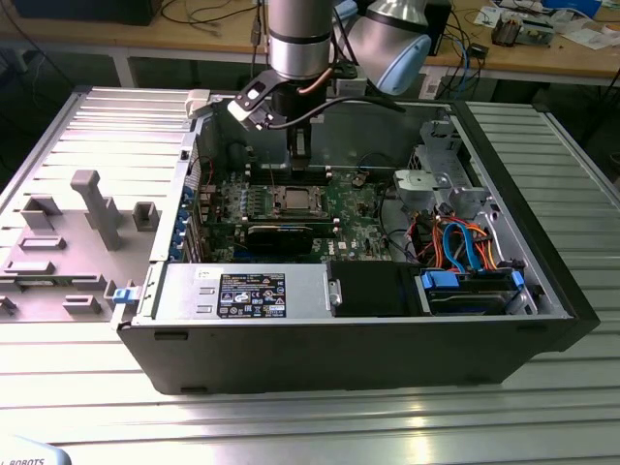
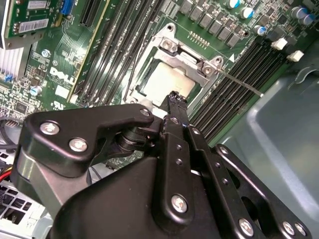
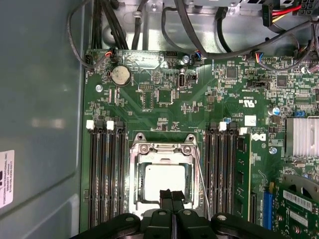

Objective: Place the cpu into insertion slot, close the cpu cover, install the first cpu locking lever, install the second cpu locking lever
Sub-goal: 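Close the cpu cover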

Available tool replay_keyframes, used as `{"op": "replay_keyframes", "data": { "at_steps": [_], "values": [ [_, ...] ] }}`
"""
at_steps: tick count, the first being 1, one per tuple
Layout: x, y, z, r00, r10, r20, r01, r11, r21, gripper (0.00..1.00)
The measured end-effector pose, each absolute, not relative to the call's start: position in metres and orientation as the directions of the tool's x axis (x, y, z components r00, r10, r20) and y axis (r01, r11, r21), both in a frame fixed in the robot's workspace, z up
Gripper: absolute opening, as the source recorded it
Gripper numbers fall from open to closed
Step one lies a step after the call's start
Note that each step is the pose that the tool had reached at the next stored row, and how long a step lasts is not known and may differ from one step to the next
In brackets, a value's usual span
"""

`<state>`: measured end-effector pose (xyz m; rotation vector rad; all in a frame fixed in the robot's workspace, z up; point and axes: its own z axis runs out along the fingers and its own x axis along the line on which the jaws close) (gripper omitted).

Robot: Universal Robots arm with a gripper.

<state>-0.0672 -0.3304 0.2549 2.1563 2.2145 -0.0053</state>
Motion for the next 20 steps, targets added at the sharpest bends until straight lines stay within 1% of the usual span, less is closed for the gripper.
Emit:
{"op": "replay_keyframes", "data": {
  "at_steps": [20],
  "values": [
    [-0.0744,-0.3313,0.2516,-0.026,0.999,-0.039,0.999,0.027,0.033,0.12]
  ]
}}
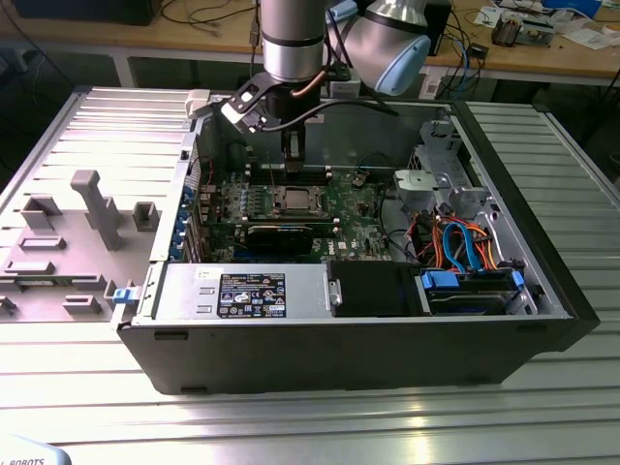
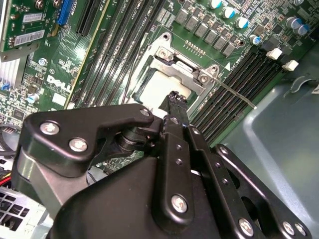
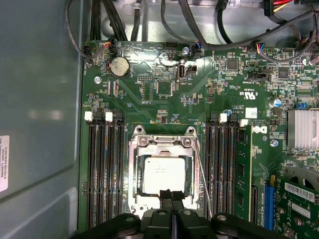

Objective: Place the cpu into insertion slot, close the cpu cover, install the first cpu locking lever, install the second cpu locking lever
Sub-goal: 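Close the cpu cover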

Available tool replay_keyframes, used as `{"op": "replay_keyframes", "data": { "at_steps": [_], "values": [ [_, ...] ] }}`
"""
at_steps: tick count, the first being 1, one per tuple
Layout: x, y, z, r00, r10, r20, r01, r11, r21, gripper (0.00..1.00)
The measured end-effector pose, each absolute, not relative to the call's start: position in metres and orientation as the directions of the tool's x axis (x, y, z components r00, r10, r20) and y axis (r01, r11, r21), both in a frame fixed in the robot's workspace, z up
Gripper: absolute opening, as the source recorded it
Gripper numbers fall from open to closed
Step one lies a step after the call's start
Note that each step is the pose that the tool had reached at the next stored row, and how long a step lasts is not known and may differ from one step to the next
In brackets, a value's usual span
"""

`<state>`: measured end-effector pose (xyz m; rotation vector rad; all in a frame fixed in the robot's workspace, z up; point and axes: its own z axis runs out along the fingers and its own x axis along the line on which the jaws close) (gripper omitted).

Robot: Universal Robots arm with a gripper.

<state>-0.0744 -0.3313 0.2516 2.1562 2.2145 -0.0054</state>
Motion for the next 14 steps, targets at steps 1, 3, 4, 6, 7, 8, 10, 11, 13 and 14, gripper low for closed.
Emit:
{"op": "replay_keyframes", "data": {
  "at_steps": [1,3,4,6,7,8,10,11,13,14],
  "values": [
    [-0.0746,-0.3313,0.2513,-0.026,0.999,-0.039,0.999,0.027,0.033,0.12],
    [-0.0746,-0.3313,0.2511,-0.026,0.999,-0.039,0.999,0.027,0.033,0.12],
    [-0.0746,-0.3313,0.2511,-0.026,0.999,-0.039,0.999,0.027,0.033,0.12],
    [-0.0746,-0.3313,0.2511,-0.026,0.999,-0.039,0.999,0.027,0.033,0.12],
    [-0.0746,-0.3313,0.251,-0.026,0.999,-0.039,0.999,0.027,0.033,0.12],
    [-0.0746,-0.3313,0.2509,-0.026,0.999,-0.039,0.999,0.027,0.033,0.12],
    [-0.0753,-0.3315,0.2503,-0.026,0.999,-0.038,0.999,0.027,0.033,0.12],
    [-0.0757,-0.3316,0.2501,-0.026,0.999,-0.039,0.999,0.028,0.033,0.12],
    [-0.0765,-0.3316,0.2487,-0.027,0.999,-0.039,0.999,0.028,0.033,0.12],
    [-0.0775,-0.3317,0.2474,-0.027,0.999,-0.039,0.999,0.029,0.033,0.12]
  ]
}}
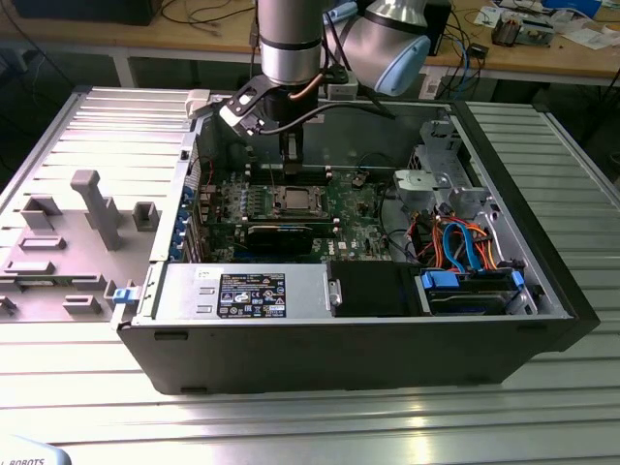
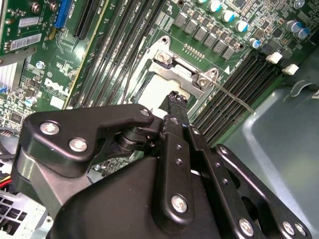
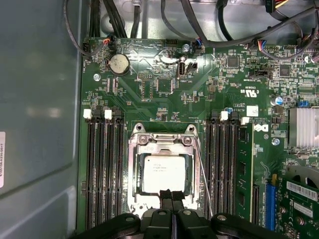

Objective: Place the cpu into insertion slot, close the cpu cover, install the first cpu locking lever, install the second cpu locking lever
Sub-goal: 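Close the cpu cover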

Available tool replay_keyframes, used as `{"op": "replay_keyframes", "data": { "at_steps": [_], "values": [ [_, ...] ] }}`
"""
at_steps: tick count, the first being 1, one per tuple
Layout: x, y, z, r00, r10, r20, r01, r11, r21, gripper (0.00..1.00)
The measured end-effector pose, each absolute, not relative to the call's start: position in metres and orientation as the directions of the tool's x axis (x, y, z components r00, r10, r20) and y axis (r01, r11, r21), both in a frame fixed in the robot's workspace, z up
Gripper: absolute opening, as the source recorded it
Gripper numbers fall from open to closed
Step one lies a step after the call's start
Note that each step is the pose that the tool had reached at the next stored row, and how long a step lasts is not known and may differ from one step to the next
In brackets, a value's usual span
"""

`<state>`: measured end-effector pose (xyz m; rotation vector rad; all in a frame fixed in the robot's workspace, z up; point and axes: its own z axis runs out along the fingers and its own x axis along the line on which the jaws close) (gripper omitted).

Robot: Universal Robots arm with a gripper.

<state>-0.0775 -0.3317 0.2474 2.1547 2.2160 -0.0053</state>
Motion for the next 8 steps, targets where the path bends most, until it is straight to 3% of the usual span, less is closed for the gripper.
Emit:
{"op": "replay_keyframes", "data": {
  "at_steps": [8],
  "values": [
    [-0.079,-0.3317,0.2401,-0.039,0.999,-0.035,0.999,0.04,0.033,0.12]
  ]
}}
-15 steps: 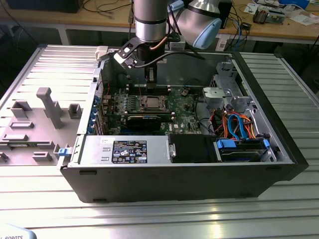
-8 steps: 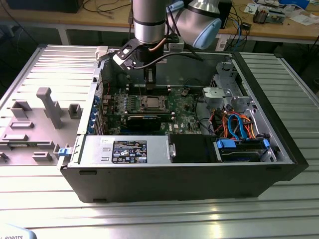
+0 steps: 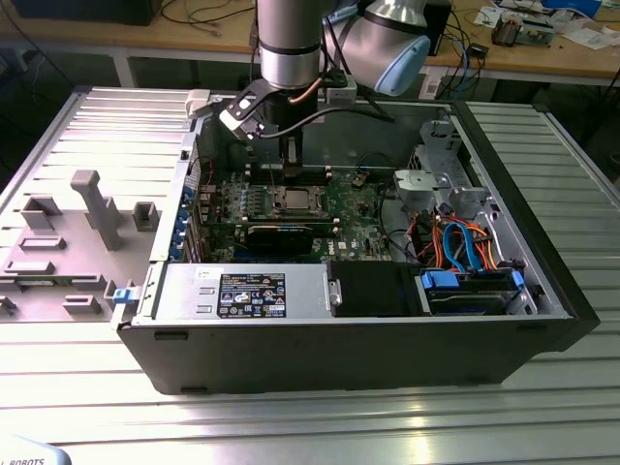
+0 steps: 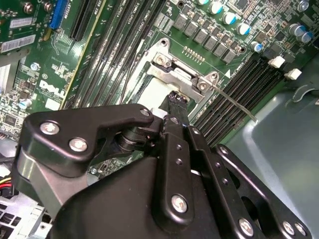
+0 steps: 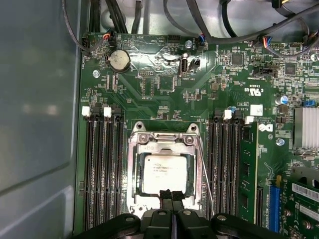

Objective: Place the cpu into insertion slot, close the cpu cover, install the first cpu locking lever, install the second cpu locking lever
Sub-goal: 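Close the cpu cover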

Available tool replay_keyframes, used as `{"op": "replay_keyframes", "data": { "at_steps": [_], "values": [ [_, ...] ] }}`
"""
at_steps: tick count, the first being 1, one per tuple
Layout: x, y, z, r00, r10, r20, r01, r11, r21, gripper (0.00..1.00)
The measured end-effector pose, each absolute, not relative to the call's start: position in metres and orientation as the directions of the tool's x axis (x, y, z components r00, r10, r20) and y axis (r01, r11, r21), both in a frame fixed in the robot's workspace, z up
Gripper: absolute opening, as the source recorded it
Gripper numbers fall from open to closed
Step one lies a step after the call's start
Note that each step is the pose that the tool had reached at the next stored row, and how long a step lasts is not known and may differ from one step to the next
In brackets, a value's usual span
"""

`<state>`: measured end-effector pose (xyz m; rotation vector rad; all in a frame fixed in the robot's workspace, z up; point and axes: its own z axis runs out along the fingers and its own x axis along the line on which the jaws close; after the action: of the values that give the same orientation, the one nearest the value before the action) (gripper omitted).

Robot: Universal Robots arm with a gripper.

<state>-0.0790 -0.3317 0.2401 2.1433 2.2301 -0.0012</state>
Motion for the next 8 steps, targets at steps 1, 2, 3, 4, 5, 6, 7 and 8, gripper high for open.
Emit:
{"op": "replay_keyframes", "data": {
  "at_steps": [1,2,3,4,5,6,7,8],
  "values": [
    [-0.08,-0.332,0.238,-0.041,0.999,-0.034,0.999,0.042,0.033,0.12],
    [-0.081,-0.332,0.236,-0.043,0.999,-0.034,0.998,0.044,0.033,0.12],
    [-0.082,-0.332,0.233,-0.044,0.998,-0.034,0.998,0.045,0.033,0.12],
    [-0.082,-0.332,0.232,-0.045,0.998,-0.034,0.998,0.046,0.033,0.12],
    [-0.082,-0.332,0.231,-0.046,0.998,-0.034,0.998,0.047,0.033,0.12],
    [-0.083,-0.332,0.23,-0.046,0.998,-0.034,0.998,0.048,0.032,0.12],
    [-0.083,-0.332,0.229,-0.047,0.998,-0.034,0.998,0.048,0.032,0.12],
    [-0.083,-0.332,0.228,-0.047,0.998,-0.034,0.998,0.048,0.031,0.12]
  ]
}}
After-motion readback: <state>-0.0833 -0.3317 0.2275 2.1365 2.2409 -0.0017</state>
